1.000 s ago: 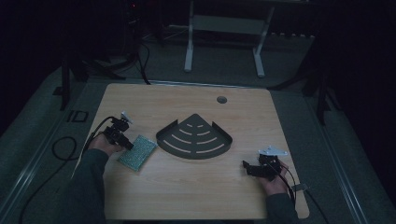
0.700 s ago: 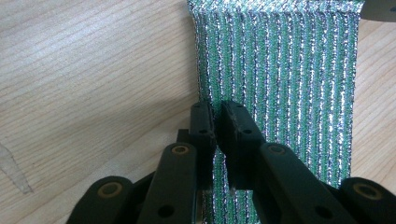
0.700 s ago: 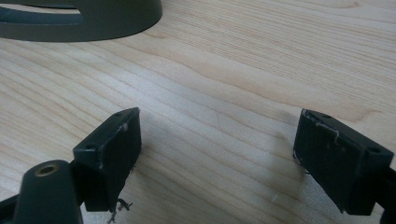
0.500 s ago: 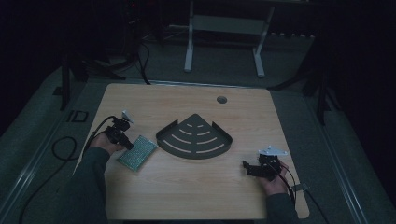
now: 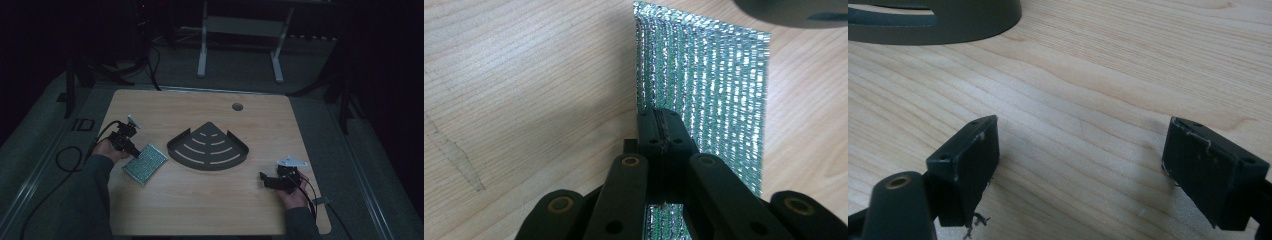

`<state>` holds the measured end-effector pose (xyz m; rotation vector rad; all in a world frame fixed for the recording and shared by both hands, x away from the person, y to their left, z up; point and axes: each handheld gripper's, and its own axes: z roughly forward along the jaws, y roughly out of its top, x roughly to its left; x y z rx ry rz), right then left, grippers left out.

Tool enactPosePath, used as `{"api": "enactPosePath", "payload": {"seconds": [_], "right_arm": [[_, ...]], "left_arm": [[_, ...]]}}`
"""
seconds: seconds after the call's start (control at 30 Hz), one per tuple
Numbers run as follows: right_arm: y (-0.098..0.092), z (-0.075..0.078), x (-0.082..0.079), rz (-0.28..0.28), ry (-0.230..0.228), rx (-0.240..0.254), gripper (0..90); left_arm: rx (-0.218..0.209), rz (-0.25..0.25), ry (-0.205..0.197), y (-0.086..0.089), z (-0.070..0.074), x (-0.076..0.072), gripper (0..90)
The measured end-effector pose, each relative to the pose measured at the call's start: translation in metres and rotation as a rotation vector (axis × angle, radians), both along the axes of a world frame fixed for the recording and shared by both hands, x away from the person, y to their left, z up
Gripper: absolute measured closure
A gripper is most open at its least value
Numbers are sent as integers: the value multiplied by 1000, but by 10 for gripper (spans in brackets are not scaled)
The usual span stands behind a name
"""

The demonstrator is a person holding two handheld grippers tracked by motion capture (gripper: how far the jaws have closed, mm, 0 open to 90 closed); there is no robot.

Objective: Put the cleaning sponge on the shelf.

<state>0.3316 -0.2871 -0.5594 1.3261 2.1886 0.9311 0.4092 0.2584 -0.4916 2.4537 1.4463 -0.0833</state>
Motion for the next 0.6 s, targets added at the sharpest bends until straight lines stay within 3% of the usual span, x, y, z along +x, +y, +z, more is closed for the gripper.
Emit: {"api": "enactPosePath", "payload": {"seconds": [0.6], "right_arm": [[0, 0, 0, 0, 0, 0, 147]], "left_arm": [[37, -43, -29, -7, 31, -2, 899]]}}
